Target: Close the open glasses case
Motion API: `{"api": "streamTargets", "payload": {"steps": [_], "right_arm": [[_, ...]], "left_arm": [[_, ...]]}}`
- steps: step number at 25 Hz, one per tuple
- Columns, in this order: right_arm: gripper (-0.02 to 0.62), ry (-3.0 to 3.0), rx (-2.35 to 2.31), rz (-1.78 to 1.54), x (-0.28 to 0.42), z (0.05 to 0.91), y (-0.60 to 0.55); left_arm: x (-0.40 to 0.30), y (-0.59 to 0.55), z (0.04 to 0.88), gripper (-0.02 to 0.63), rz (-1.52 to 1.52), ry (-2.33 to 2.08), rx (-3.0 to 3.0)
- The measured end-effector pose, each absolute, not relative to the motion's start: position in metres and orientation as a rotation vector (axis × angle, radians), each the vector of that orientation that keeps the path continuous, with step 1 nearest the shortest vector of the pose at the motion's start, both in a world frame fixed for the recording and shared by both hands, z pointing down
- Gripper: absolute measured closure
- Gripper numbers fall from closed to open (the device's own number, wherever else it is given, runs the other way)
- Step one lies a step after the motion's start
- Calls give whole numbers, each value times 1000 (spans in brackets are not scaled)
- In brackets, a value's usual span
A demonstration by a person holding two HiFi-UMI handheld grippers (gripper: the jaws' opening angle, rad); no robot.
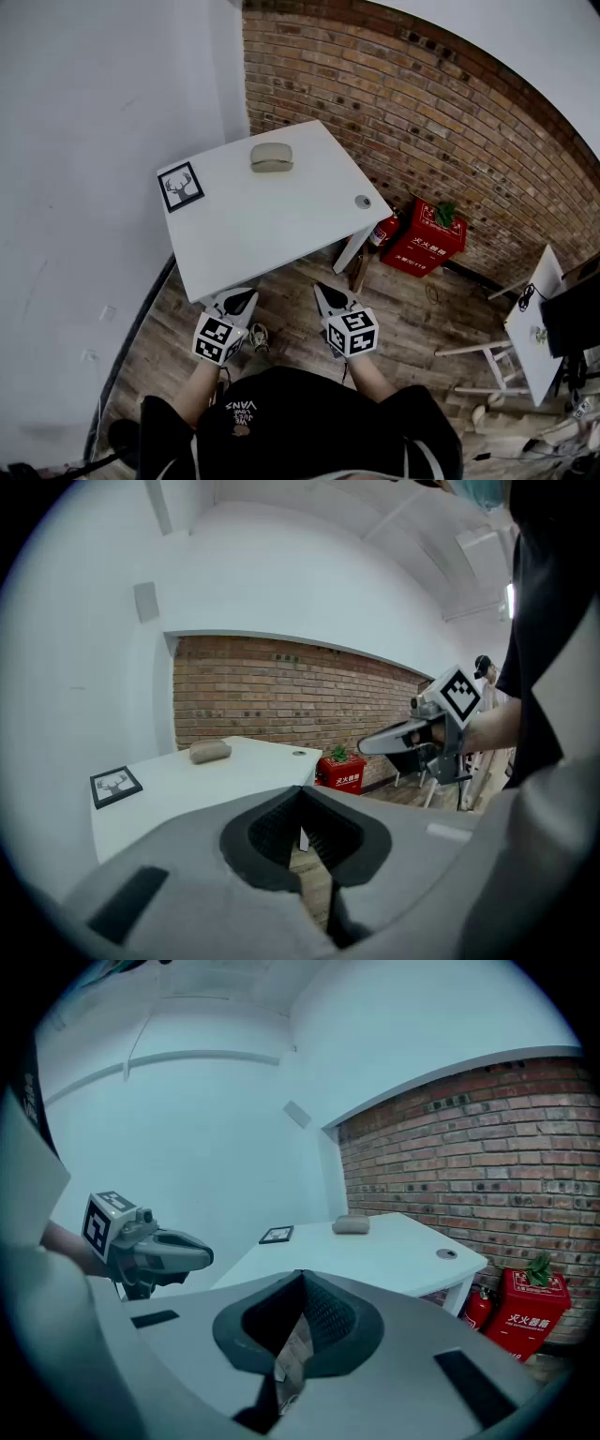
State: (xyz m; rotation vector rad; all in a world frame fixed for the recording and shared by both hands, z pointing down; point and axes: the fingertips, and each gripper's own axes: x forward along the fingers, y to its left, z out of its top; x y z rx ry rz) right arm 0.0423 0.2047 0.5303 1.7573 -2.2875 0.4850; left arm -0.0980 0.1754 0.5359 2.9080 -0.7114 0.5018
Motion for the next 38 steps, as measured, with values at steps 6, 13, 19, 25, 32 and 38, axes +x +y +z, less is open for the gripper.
{"api": "streamTargets", "payload": {"steps": [6, 13, 19, 25, 32, 38], "right_arm": [[595, -2297, 1784, 507, 49, 530, 183], [441, -2325, 1794, 539, 56, 527, 134], [334, -2303, 1796, 607, 62, 533, 87], [331, -2284, 1838, 615, 70, 530, 32], [331, -2240, 1918, 630, 79, 529, -19], [334, -2225, 1913, 641, 93, 529, -52]], "left_arm": [[-90, 156, 537, 595, 472, -694, 2908], [-79, 110, 546, 317, 470, -687, 2875], [-75, 63, 545, 244, 501, -664, 2855], [-73, 8, 544, 242, 520, -613, 2870], [-78, -43, 551, 233, 543, -547, 2890], [-71, -75, 557, 233, 529, -562, 2858]]}}
